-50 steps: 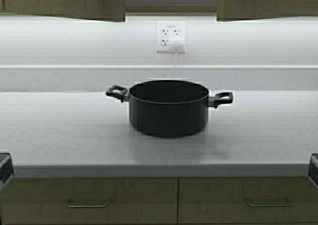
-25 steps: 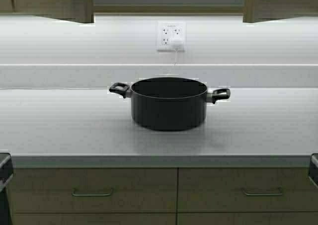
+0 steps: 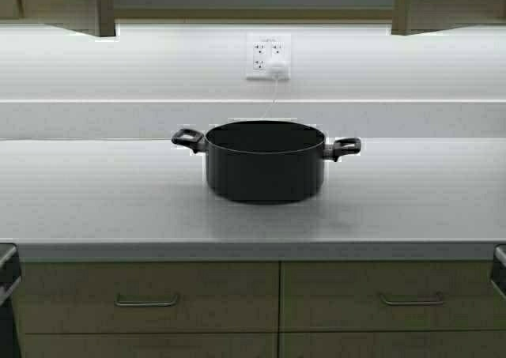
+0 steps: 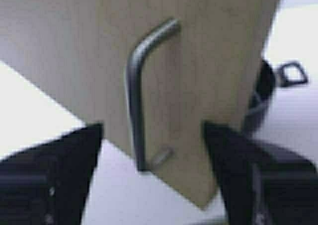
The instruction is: Open the cabinet, put the pot inside, then close it
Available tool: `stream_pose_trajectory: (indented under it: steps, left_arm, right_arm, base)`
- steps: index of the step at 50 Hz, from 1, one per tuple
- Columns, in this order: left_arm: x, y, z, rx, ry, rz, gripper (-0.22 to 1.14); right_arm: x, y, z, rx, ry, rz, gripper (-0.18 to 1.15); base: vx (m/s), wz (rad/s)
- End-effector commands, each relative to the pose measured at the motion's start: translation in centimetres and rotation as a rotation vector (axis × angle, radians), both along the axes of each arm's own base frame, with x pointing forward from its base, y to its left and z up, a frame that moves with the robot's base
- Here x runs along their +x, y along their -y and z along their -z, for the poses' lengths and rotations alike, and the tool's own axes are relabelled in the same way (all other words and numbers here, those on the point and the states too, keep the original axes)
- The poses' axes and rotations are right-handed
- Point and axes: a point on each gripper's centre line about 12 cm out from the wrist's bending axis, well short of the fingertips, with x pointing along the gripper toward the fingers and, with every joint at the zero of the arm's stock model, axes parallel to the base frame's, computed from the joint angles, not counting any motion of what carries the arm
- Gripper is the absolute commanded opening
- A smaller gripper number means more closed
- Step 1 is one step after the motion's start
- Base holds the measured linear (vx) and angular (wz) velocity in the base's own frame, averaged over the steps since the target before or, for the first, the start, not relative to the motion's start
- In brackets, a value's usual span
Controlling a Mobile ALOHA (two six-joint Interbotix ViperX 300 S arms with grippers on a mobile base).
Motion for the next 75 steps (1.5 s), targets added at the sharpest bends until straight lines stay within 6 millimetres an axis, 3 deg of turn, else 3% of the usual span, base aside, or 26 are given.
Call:
stream_pose_trajectory:
  steps: [1, 6, 11, 17, 20, 23, 25, 28, 32, 44, 50, 56, 63, 75]
  left_arm:
    - [-1.9, 0.0, -1.9, -0.024, 0.042, 0.039, 0.92]
    - [-2.7, 0.9, -1.6, -0.025, 0.009, 0.104, 0.85]
    - [-2.7, 2.7, -1.3, -0.026, -0.013, 0.181, 0.58]
    - [-1.9, 5.4, -0.9, -0.016, -0.014, 0.263, 0.05]
    - [-1.5, 7.0, -1.0, -0.017, -0.002, 0.299, -0.10]
    - [-1.0, 8.9, -1.0, -0.017, 0.006, 0.335, -0.05]
    - [-0.5, 10.0, -1.0, -0.015, 0.008, 0.351, 0.01]
    - [0.3, 11.9, -0.9, -0.008, 0.004, 0.372, 0.07]
    - [1.8, 14.1, -0.2, 0.006, -0.011, 0.381, 0.05]
    - [7.2, 18.0, 2.5, 0.041, -0.020, 0.314, 0.03]
    - [10.2, 17.7, 3.3, 0.030, -0.028, 0.241, 0.03]
    - [11.8, 15.9, 3.5, 0.020, -0.039, 0.178, 0.03]
    - [12.0, 13.0, 3.5, 0.021, -0.038, 0.114, 0.03]
    - [10.6, 8.6, 3.5, 0.014, -0.035, 0.029, 0.03]
  right_arm:
    - [-1.8, -0.2, -2.1, 0.034, 0.028, -0.027, 0.99]
    - [-2.3, -1.7, -3.3, 0.041, 0.046, -0.103, 0.96]
    - [-1.8, -3.9, -3.6, 0.044, 0.039, -0.182, 0.83]
    - [0.2, -6.8, -3.3, 0.051, 0.023, -0.222, 0.44]
    - [1.3, -8.1, -3.1, 0.052, 0.028, -0.224, 0.19]
    - [2.4, -9.2, -2.9, 0.052, 0.046, -0.216, -0.01]
    - [3.1, -9.7, -3.0, 0.057, 0.062, -0.204, -0.05]
    - [4.3, -10.6, -2.7, 0.058, 0.076, -0.189, -0.01]
    - [6.0, -11.5, -2.4, 0.048, 0.083, -0.169, 0.08]
    - [10.4, -14.1, -1.4, 0.014, 0.075, -0.156, 0.06]
    - [11.8, -14.5, -0.4, -0.002, 0.071, -0.136, 0.06]
    - [12.7, -13.0, 0.5, -0.015, 0.053, -0.090, 0.05]
    - [12.9, -9.8, 1.2, -0.027, 0.032, -0.020, 0.05]
    - [11.1, -4.8, 1.0, -0.026, 0.040, 0.078, 0.05]
  base:
    - [0.01, 0.04]
    - [0.01, 0.02]
    - [0.00, 0.00]
    - [0.00, 0.01]
    - [0.00, 0.00]
    - [0.00, 0.00]
    - [0.00, 0.00]
    - [0.00, 0.00]
    - [0.00, 0.00]
    - [0.00, 0.00]
    - [0.00, 0.00]
    - [0.00, 0.00]
    - [0.00, 0.00]
    - [0.00, 0.01]
